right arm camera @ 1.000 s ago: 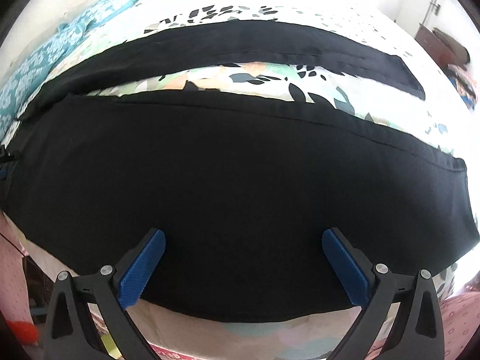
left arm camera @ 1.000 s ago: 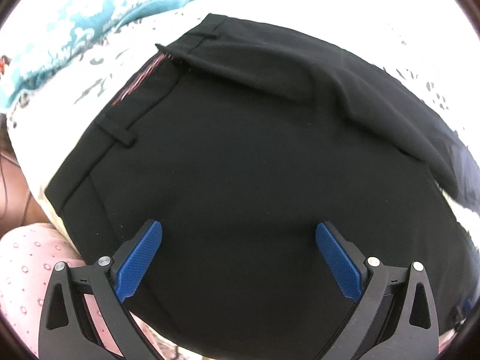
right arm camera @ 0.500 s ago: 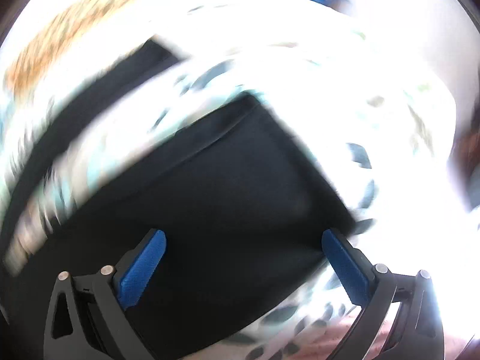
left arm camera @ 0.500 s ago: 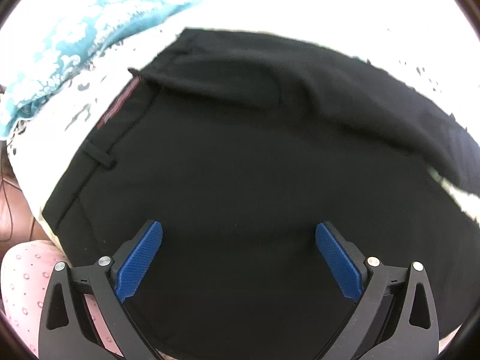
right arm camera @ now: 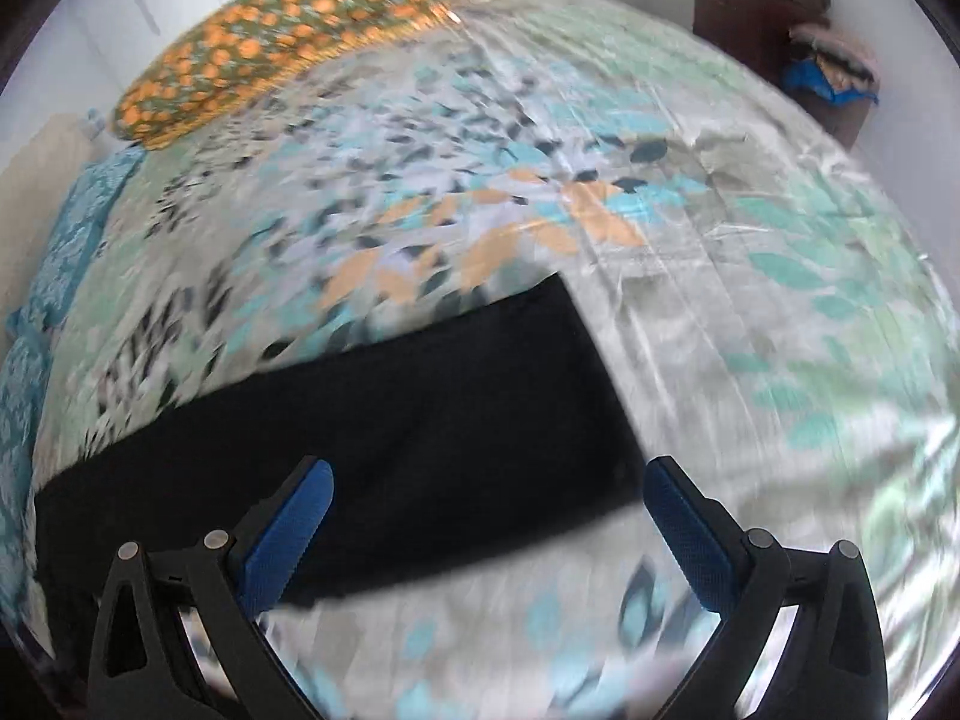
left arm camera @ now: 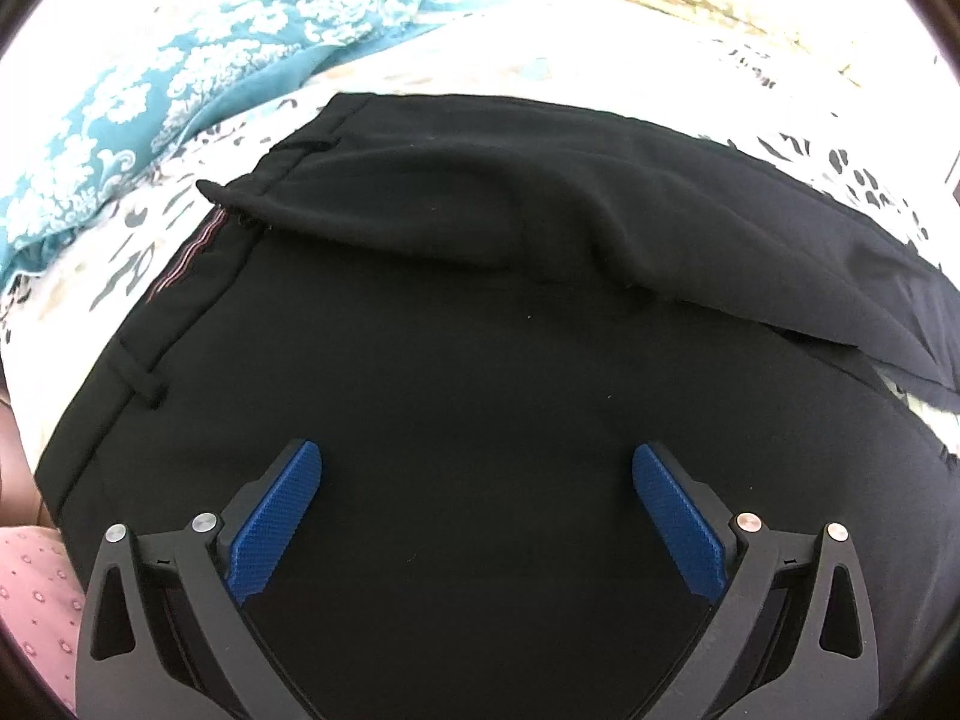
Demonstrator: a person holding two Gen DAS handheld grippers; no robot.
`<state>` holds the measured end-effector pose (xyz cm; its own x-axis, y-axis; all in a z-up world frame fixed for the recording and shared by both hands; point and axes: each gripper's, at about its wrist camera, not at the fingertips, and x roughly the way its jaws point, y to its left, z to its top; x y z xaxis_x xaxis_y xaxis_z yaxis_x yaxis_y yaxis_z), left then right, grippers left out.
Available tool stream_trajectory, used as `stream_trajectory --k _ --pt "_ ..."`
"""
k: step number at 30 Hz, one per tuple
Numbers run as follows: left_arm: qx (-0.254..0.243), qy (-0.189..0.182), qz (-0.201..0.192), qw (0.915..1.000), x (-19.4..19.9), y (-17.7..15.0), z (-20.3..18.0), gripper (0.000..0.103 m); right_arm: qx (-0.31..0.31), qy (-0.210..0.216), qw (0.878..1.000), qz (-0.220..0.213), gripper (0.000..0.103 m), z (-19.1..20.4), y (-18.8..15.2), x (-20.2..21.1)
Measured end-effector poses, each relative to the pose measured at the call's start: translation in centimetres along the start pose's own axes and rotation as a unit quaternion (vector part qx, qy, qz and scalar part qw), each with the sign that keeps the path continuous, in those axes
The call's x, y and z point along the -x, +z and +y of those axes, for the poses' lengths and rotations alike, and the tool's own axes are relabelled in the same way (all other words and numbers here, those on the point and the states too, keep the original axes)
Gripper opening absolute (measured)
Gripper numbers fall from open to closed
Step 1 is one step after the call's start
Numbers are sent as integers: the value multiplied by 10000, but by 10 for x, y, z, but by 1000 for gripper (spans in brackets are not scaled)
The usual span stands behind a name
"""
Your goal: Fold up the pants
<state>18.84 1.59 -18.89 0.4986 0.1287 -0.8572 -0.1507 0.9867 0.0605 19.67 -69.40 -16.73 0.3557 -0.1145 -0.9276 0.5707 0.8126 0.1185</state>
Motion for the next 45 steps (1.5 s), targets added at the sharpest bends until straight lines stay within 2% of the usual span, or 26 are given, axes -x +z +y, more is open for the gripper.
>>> stream_trajectory --k 2,5,7,8,10,11,14,18,20,22,24,26,27,28,29,30,31,32,34,36,38,39,40,42,43,45 --pt "-10 37 -79 10000 0 -3 -5 103 -222 -81 9995 197 102 -11 22 -19" --pt "-33 71 -137 9999 3 -6 -9 103 -9 -196 9997 151 100 -2 41 -34" --pt "-37 70 -151 9999 5 -10 -8 103 293 -298 9985 342 75 6 48 -48" --pt "-37 71 -157 9998 4 -8 -8 103 403 -383 9974 455 39 9 49 -54" --pt "-42 88 -167 9998 0 -5 -6 103 395 -341 9985 163 26 10 44 -42" --pt "-43 98 -172 9998 0 -5 -7 103 400 -260 9989 -14 5 9 39 -32" --pt "-41 104 -172 9998 0 -5 -8 103 767 142 9951 -602 5 17 6 21" --pt "-41 117 -178 9998 0 -4 -8 103 1169 485 9859 -1098 5 13 -73 108" --pt "-35 126 -182 9997 1 -5 -9 103 989 593 9866 -1152 4 -7 -122 139" --pt "-34 139 -186 9997 2 -5 -9 103 504 441 9928 -989 4 -33 -166 150" --pt "-38 157 -192 9997 2 -6 -10 103 -242 220 9975 -626 4 -66 -205 138" --pt "-51 179 -205 9996 3 -6 -10 103 -688 -623 9949 -384 4 -86 -231 128" --pt "-49 178 -206 9996 3 -7 -10 103 -1059 -736 9912 -310 9 -97 -238 128" --pt "-47 169 -205 9996 3 -7 -9 103 -1319 -695 9878 -450 9 -102 -241 135" --pt "-39 154 -201 9997 3 -7 -9 103 -1460 -620 9848 -704 17 -103 -243 147" --pt "-30 143 -200 9997 3 -7 -8 103 -1527 -541 9819 -978 38 -101 -245 159" --pt "-25 140 -204 9997 3 -7 -8 103 -1537 -474 9797 -1195 52 -95 -248 169" --pt "-24 147 -215 9997 4 -8 -8 103 -1518 -388 9792 -1286 71 -88 -250 174" --pt "-26 162 -233 9996 4 -8 -7 103 -1435 223 9815 -1246 72 -67 -255 176" --pt "-23 162 -235 9996 4 -8 -7 103 -1531 993 9787 -945 72 -43 -264 167" --pt "-16 143 -236 9996 5 -8 -6 103 -1763 1756 9666 -614 72 -22 -274 147" --pt "-12 132 -237 9996 5 -8 -5 103 -1966 2182 9552 -358 72 -9 -279 130" --pt "-12 125 -241 9996 5 -8 -5 103 -2158 2393 9465 -189 72 0 -285 114" --pt "-16 113 -249 9996 5 -8 -4 103 -2457 2509 9363 4 72 14 -293 84" --pt "-18 106 -252 9996 5 -9 -4 103 -2536 2360 9381 -2 72 19 -293 71" --pt "-20 86 -264 9996 6 -9 -4 103 -2610 1930 9453 -317 72 21 -290 58"
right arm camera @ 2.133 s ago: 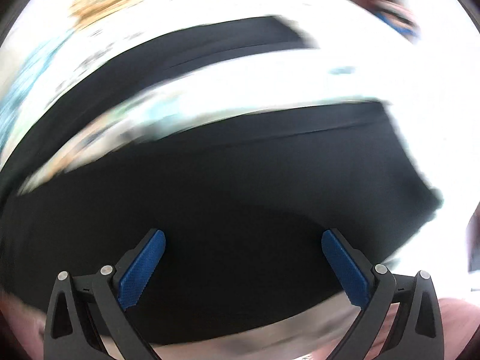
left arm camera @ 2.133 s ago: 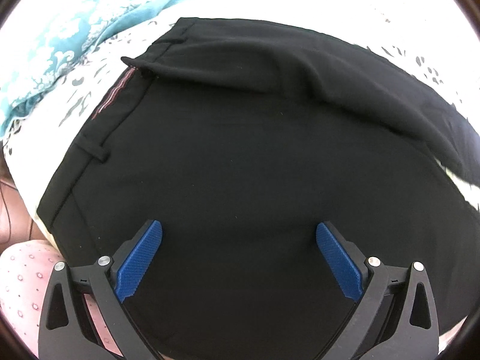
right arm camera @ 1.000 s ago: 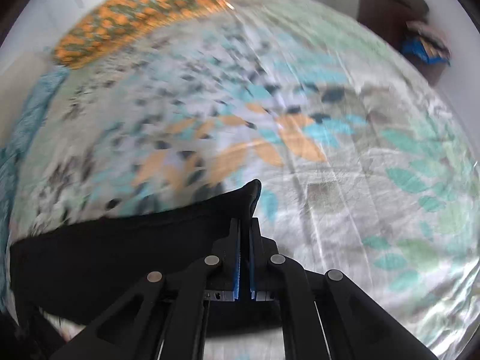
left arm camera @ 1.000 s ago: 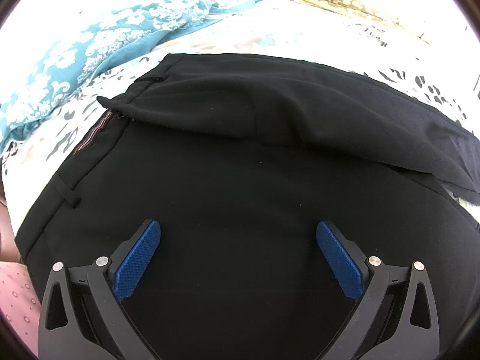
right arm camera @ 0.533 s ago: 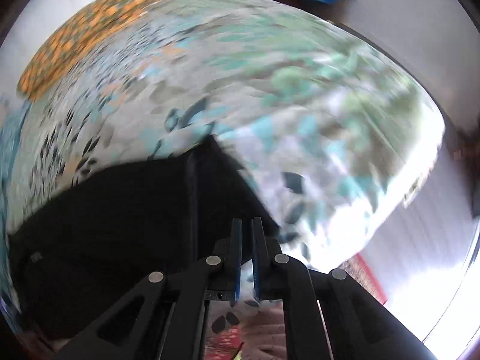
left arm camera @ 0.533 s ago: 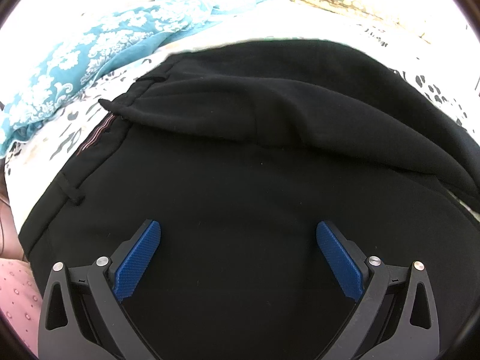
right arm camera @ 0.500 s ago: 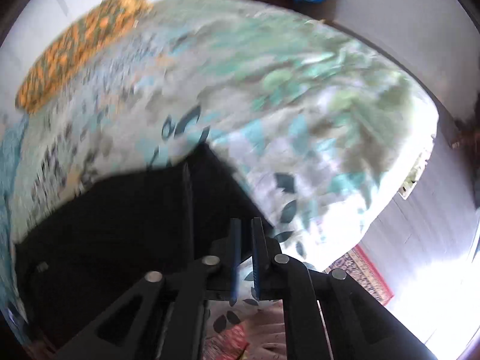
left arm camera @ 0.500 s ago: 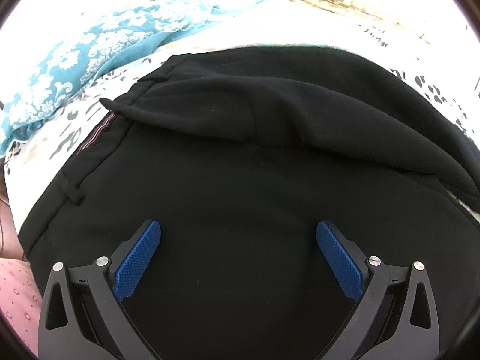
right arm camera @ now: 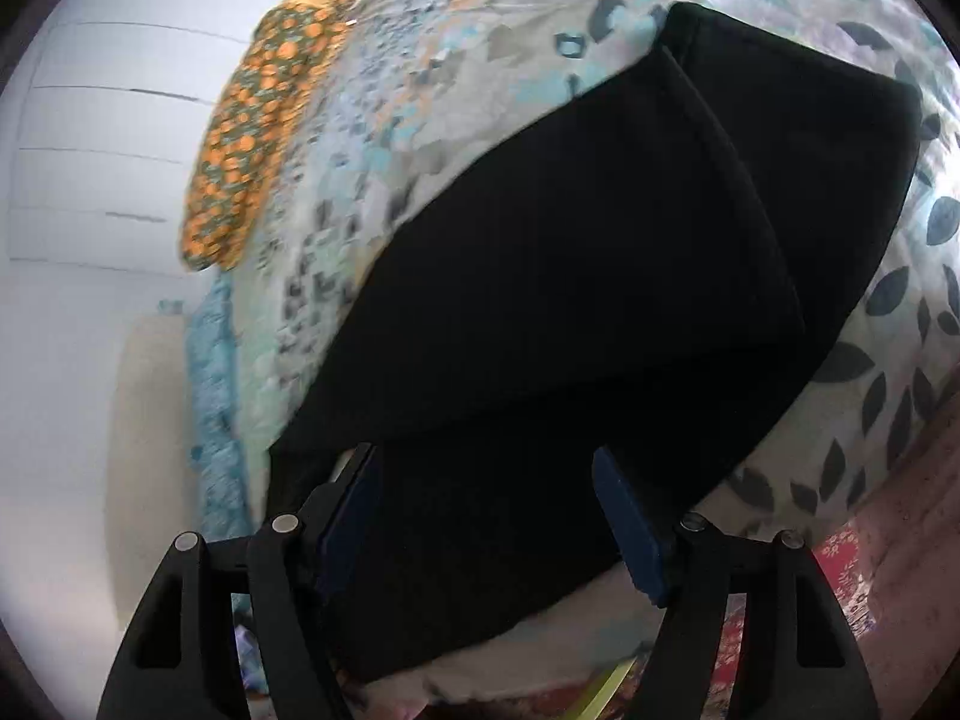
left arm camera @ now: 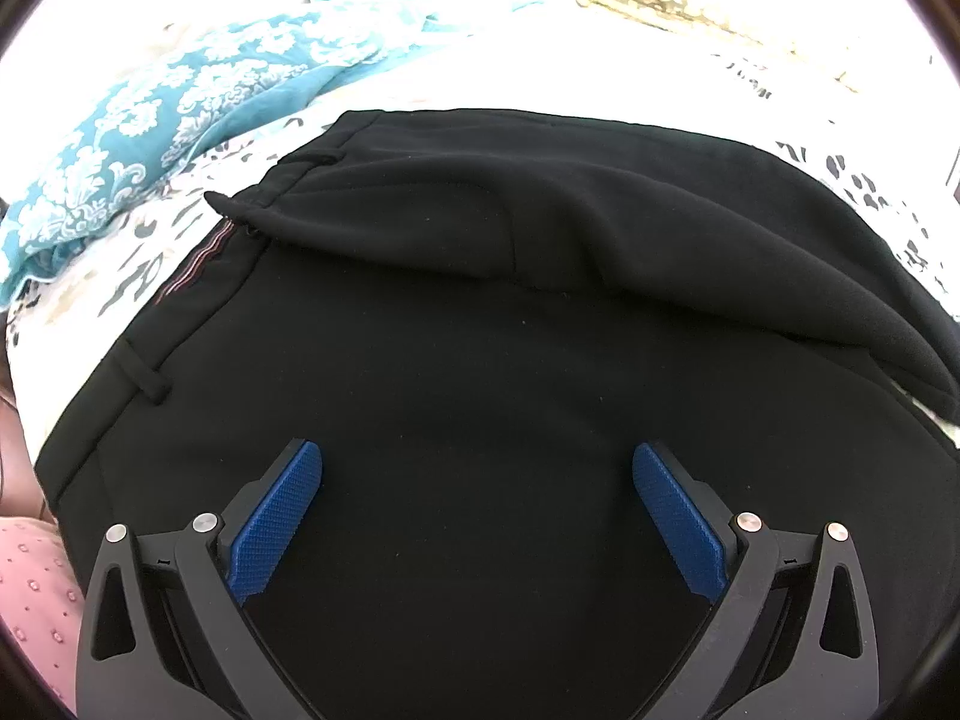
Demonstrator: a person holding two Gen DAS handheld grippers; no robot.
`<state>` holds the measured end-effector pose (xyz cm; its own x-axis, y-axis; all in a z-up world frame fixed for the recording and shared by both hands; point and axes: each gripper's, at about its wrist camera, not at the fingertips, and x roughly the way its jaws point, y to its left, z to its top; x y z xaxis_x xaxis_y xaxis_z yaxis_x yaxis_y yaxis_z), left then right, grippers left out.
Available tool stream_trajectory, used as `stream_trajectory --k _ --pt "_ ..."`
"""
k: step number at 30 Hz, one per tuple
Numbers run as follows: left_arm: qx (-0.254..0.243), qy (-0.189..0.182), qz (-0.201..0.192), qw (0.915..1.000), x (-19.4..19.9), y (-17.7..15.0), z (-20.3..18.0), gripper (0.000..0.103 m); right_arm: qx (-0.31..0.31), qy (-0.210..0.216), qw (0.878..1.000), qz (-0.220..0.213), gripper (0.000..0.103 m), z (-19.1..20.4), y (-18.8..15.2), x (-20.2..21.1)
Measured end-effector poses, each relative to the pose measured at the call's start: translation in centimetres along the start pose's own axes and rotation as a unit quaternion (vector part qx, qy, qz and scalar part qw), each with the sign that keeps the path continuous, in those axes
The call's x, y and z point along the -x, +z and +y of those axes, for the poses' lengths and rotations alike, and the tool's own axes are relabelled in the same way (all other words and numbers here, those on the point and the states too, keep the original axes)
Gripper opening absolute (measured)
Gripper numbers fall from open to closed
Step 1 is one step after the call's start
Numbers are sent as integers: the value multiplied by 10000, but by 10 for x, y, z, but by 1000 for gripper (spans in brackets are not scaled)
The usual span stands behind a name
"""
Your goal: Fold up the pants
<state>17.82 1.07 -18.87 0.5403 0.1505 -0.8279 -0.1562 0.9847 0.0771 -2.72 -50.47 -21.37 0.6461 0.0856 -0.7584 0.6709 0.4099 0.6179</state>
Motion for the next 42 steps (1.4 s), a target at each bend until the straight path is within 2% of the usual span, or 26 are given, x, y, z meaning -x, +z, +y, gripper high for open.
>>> stream_trajectory --k 3,7,8,9,10,12,15,18,21,24,25,26,29,30,35,36,37,39,41,42 --pt "3 -6 -7 10000 0 0 0 103 20 -213 9978 -630 72 -2 10 3" --pt "2 5 0 10000 1 -1 0 103 155 -545 9944 -887 68 4 16 5" --pt "2 10 2 10000 1 -1 0 103 306 -666 9933 -891 49 7 16 4" --pt "1 15 7 10000 1 -1 0 103 556 -863 9907 -890 20 12 16 1" --pt "0 19 18 10000 2 -1 0 103 689 -945 9887 -935 13 13 17 5" --pt "-10 17 138 9999 4 1 -1 103 911 -890 9858 -1096 11 24 17 12" --pt "-165 -99 674 9975 10 16 -3 102 1538 -746 9752 -1406 10 53 13 29" --pt "-101 -902 706 9934 21 52 -10 102 2145 -684 9602 -1654 10 75 6 43" --pt "37 -1441 759 9866 21 102 -25 102 2359 -591 9539 -1760 10 82 6 53" --pt "518 -2144 1343 9661 -11 160 -43 102 2404 -458 9519 -1842 10 85 7 64" --pt "696 -2266 1534 9593 -23 170 -46 102 2425 -415 9514 -1851 10 85 5 72" --pt "967 -2403 1824 9485 -41 181 -51 102 2444 -378 9508 -1866 10 84 4 79" --pt "1565 -2612 2433 9209 -83 193 -61 102 2561 -294 9472 -1906 10 90 -2 89" --pt "1693 -2548 2531 9178 -94 193 -64 102 2612 -275 9458 -1911 10 92 -6 93" --pt "1798 -2156 2442 9282 -105 193 -78 100 2985 -262 9351 -1892 10 98 -20 111" --pt "1830 -2090 2391 9304 -105 195 -79 93 3063 -257 9329 -1876 10 99 -22 114" --pt "1868 -2044 2360 9315 -110 197 -76 79 3140 -254 9309 -1849 10 100 -25 117" --pt "1984 -1939 2367 9311 -116 199 -73 64 3259 -224 9280 -1793 10 100 -28 121" --pt "2076 -1894 2336 9308 -119 199 -70 43 3333 -164 9260 -1764 10 100 -31 124" --pt "2126 -1969 2343 9280 -121 199 -67 15 3360 -137 9255 -1742 10 100 -31 126"
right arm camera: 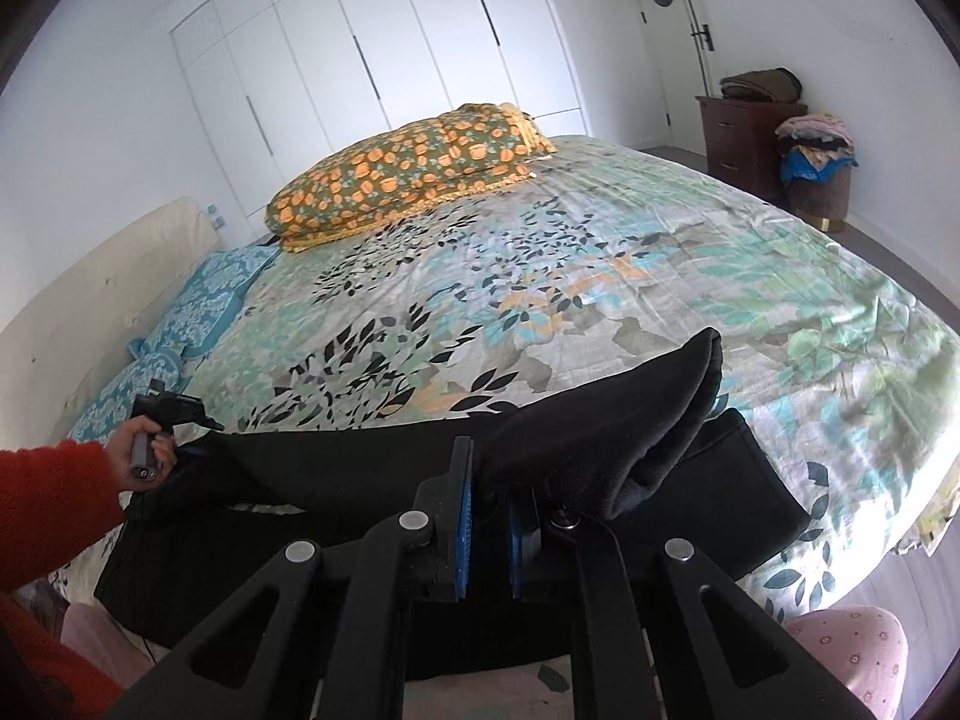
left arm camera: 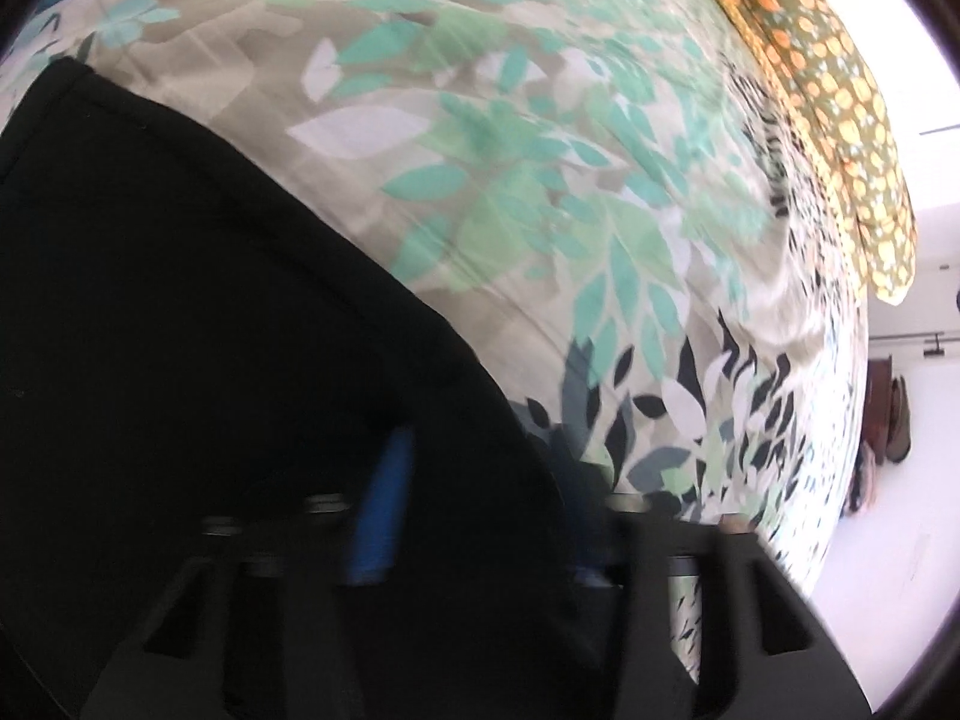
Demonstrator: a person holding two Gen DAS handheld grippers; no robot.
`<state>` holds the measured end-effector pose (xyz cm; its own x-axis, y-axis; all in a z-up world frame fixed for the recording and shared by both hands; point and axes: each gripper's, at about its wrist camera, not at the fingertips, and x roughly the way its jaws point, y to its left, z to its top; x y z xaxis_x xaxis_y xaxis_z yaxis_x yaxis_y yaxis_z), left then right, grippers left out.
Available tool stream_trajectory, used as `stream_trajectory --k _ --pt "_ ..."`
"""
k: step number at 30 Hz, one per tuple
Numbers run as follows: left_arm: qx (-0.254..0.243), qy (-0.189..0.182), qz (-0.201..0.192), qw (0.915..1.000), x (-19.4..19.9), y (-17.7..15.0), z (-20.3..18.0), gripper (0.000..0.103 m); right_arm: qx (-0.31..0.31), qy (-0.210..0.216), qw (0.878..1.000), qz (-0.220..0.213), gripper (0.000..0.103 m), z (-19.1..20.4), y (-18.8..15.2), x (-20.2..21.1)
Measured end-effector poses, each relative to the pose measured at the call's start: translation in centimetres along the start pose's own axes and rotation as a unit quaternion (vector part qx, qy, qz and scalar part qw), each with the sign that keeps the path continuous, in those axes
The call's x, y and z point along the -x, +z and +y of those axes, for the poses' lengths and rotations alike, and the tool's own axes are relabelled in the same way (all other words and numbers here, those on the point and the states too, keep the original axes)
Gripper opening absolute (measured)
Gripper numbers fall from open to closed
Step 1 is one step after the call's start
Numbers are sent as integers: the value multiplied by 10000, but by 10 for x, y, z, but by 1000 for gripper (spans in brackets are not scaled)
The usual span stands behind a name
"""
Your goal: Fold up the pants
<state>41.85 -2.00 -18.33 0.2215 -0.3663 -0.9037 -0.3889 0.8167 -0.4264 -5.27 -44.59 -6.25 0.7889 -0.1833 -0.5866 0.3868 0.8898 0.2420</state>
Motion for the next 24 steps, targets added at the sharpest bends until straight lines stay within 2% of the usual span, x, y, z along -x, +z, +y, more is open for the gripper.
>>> stream_trajectory --k 1,4,8,11,13,14,15,16,18,20,22,24 --pt "95 -244 86 9996 -1 1 4 5 -40 21 10000 35 10 -2 1 0" --pt "244 -588 -104 9979 18 -3 8 4 -332 38 9993 159 10 -17 5 -8" --pt "-244 -1001 -757 9918 99 -27 -1 4 -786 276 9965 78 10 -44 37 -20" --pt "-702 -1400 -1421 9774 190 -71 11 4 -1080 473 9930 -68 10 -62 65 -17" --pt "-1017 -1386 -1705 9702 233 -118 35 5 -1060 384 9936 64 10 -72 75 -18" --pt "-1069 -1293 -1713 9708 240 -146 53 5 -1049 308 9938 184 10 -80 75 -21" --pt "-1046 -1217 -1653 9731 240 -162 69 6 -1052 143 9933 452 9 -90 72 -28" --pt "-965 -1046 -1431 9794 227 -187 89 6 -1113 32 9913 696 10 -98 66 -34" --pt "-835 -565 -678 9926 187 -227 125 6 -1486 -166 9797 1338 10 -123 45 -50" --pt "-632 -277 38 9976 145 -258 157 5 -1709 -326 9676 1831 9 -142 28 -61" --pt "-399 -398 277 9980 131 -265 168 5 -1696 -493 9600 2174 9 -150 15 -68" --pt "-438 -409 201 9980 129 -258 166 5 -1587 -581 9589 2279 9 -153 10 -71"
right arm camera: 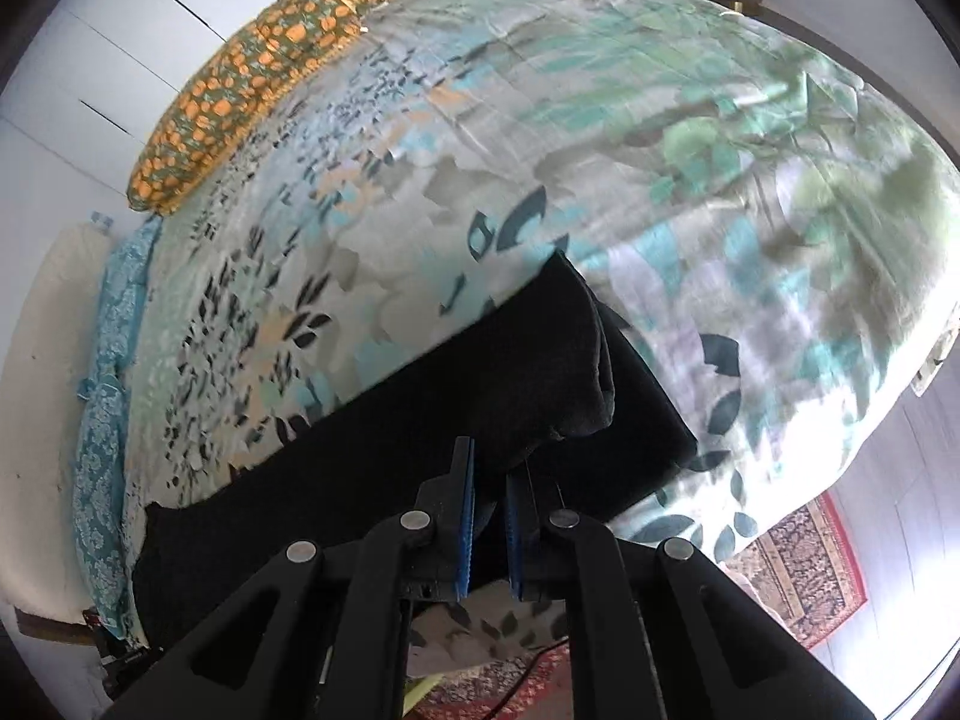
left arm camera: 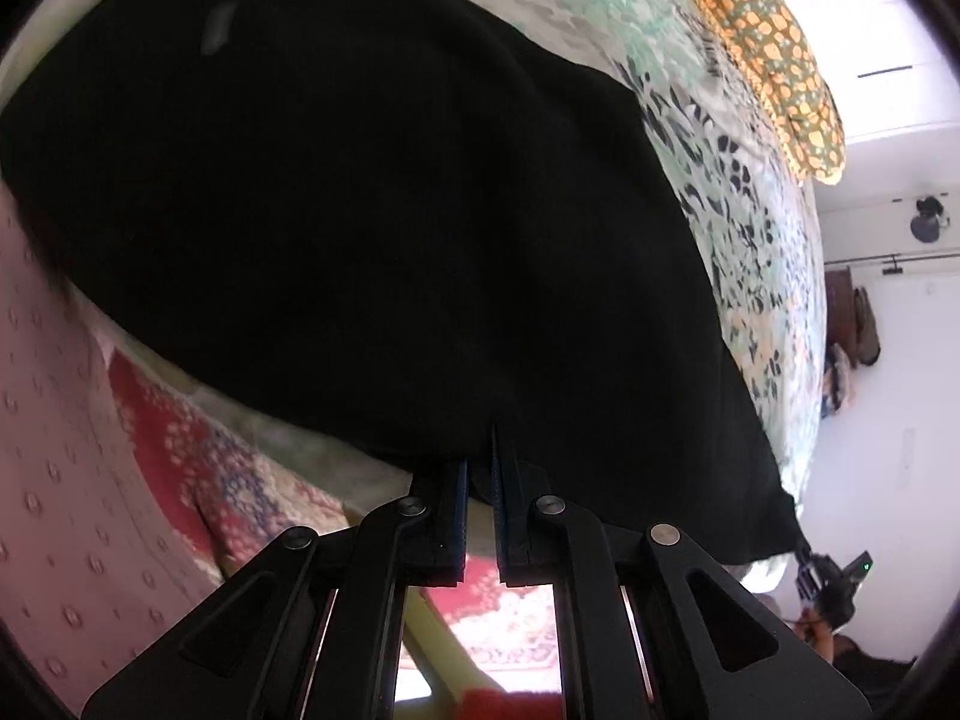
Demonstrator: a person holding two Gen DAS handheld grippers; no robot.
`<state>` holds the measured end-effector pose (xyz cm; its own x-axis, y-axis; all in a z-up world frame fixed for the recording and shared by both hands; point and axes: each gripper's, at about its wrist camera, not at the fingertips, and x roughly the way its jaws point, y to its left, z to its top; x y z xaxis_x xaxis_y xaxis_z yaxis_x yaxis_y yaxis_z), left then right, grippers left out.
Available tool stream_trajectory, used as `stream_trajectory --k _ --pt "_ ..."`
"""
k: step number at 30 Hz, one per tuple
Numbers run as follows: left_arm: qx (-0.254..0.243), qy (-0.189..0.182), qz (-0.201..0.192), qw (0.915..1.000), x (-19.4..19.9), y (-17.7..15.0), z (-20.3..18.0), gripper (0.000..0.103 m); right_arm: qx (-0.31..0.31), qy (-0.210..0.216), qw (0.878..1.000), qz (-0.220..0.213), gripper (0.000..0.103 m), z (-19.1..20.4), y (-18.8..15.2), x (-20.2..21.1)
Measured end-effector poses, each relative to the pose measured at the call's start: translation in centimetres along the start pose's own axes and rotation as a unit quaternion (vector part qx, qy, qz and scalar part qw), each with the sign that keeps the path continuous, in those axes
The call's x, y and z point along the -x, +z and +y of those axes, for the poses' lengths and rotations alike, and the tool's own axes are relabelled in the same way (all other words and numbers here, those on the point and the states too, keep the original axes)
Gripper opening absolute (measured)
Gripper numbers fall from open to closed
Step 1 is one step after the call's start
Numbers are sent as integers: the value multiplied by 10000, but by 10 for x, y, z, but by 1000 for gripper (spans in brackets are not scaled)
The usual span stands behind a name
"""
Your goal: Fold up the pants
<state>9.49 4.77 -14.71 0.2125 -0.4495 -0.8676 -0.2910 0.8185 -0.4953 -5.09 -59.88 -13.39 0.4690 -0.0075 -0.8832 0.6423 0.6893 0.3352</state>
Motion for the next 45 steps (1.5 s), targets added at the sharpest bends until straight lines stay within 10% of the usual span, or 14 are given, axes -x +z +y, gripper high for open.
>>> stream_trajectory --k 10,26,34,40,43,45 --pt "-559 -94 -345 9978 21 21 -38 5 500 15 9985 -236 9 27 20 10" --pt "-652 541 218 9962 -13 -5 -9 5 82 -781 9913 1061 9 -27 10 -43" --pt "-204 705 563 9957 13 -18 15 30 -114 -1074 9912 769 65 -36 2 -7" --pt "-736 978 -610 9906 82 -18 1 57 557 -1104 9920 -257 75 5 -7 31" --pt "-1517 954 -555 9823 54 -5 -23 57 863 -740 9934 128 76 31 -1 0" --pt "-1950 1760 -222 9646 16 3 -20 47 991 -651 9906 678 76 37 3 -31"
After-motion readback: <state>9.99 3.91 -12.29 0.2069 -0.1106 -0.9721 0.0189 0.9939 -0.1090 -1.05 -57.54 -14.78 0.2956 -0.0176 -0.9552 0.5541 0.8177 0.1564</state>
